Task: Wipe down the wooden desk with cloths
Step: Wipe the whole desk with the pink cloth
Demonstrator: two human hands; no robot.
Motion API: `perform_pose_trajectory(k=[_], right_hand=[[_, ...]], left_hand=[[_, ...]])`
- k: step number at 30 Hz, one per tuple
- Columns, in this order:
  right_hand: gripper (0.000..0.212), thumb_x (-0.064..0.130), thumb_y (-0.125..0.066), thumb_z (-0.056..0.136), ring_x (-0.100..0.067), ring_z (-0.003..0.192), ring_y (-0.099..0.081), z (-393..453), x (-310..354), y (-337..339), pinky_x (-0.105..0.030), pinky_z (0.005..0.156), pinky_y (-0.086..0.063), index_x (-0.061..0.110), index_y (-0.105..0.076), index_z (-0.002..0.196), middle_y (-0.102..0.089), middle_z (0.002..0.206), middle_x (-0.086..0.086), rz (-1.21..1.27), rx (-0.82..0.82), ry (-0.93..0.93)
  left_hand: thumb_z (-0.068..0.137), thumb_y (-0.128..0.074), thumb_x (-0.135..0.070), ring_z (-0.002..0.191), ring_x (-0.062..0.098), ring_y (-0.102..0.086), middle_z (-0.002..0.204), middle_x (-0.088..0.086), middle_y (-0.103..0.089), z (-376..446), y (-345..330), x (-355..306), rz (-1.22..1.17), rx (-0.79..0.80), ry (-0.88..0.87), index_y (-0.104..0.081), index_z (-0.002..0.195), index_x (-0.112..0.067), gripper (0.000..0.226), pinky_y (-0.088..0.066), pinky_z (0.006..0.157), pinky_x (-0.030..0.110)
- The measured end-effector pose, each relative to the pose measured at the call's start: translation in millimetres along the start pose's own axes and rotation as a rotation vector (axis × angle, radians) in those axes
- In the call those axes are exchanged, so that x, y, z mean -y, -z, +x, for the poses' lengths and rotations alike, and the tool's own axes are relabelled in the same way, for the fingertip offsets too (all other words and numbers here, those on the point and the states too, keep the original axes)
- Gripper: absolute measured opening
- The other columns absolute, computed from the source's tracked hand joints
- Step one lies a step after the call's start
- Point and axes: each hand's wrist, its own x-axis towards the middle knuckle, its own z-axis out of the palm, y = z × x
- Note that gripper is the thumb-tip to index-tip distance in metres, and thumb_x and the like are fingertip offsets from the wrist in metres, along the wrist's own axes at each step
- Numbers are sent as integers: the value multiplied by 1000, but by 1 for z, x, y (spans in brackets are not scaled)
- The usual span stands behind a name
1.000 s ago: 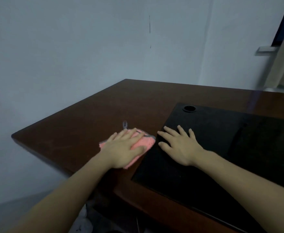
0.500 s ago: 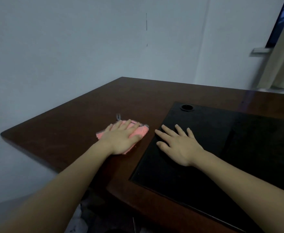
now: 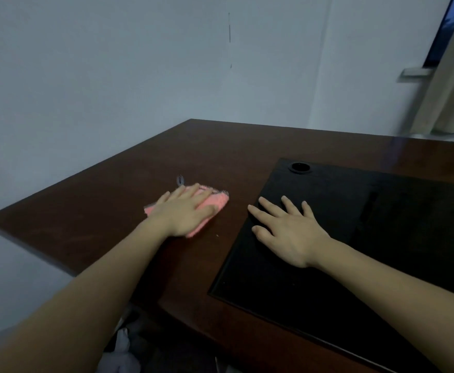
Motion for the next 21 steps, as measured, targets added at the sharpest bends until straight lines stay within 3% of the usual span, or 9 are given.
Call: perform_pose_trajectory(k=[7,14,17,21], right_hand=[[57,57,-19,105,-32,156,6,-2,3,1,-62,122,5,45,-7,160,3,170,12,10,-26,-1],[57,57,-17,106,-32,156,6,-4,4,2,-61,122,4,45,-7,160,3,170,12,26,-26,9],[57,58,-16,106,-32,156,6,-3,4,3,-61,122,4,45,-6,160,4,170,12,22,-22,6],[57,58,-16,106,-32,156,7,-2,3,2,-61,122,4,45,-5,160,5,170,12,23,-19,7]], left_hand=[[103,-15,-65,157,29,-3,171,-1,1,40,6,-22,-27,-36,52,-4,161,-40,64,-4,124,53],[98,-5,-74,156,17,8,168,-12,11,-64,-7,-19,-10,0,-102,5,157,-47,66,3,124,45],[81,12,-82,154,12,15,165,-17,18,-111,-15,-18,-1,-14,-148,11,154,-53,79,7,125,41],[72,14,-87,150,4,22,161,-24,23,-141,-20,-15,-37,-20,-209,11,149,-62,81,13,120,30]])
